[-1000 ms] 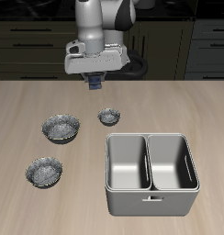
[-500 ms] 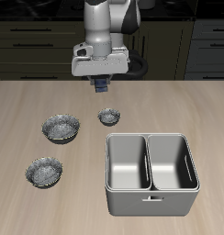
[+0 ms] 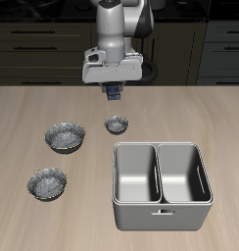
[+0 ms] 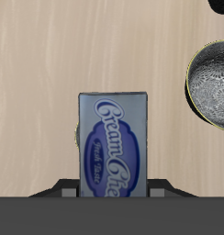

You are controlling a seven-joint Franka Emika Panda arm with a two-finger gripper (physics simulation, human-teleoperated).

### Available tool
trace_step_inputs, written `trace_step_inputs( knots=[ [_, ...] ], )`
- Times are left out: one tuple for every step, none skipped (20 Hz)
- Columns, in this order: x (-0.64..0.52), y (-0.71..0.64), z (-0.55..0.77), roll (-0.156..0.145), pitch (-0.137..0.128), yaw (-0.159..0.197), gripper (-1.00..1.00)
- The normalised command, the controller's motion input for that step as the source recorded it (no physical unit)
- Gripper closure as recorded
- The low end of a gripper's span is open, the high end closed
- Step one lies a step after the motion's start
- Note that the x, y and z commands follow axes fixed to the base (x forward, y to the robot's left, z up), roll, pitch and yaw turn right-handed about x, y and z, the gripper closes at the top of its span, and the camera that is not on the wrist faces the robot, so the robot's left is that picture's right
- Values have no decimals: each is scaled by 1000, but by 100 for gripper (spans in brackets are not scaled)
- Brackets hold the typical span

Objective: Place the cream cheese in the smallest bowl

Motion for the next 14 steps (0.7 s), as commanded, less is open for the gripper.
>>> trace_step_inputs(
  knots=[
    [39, 5, -33, -104, -3, 10, 100],
    [12, 93, -47, 107, 19, -47, 100],
    [-16, -2, -13, -8, -17, 39, 100],
    [-9, -56, -32, -60, -10, -8, 100],
    [115, 48, -150, 18, 32, 11, 100],
    [63, -40, -149, -30, 26, -19, 100],
    [46, 56, -148, 26, 36, 5, 100],
    [31, -19, -120, -14, 6, 9, 100],
    [47, -102, -259, -63, 50, -9, 100],
    [114, 65, -202, 62, 48, -10, 100],
    [95, -102, -172, -53, 37, 47, 100],
    [44, -126, -150, -62, 29, -31, 100],
    [-25, -49, -71, -1, 0, -12, 100],
    [29, -136, -236, -35, 35, -7, 100]
  ],
)
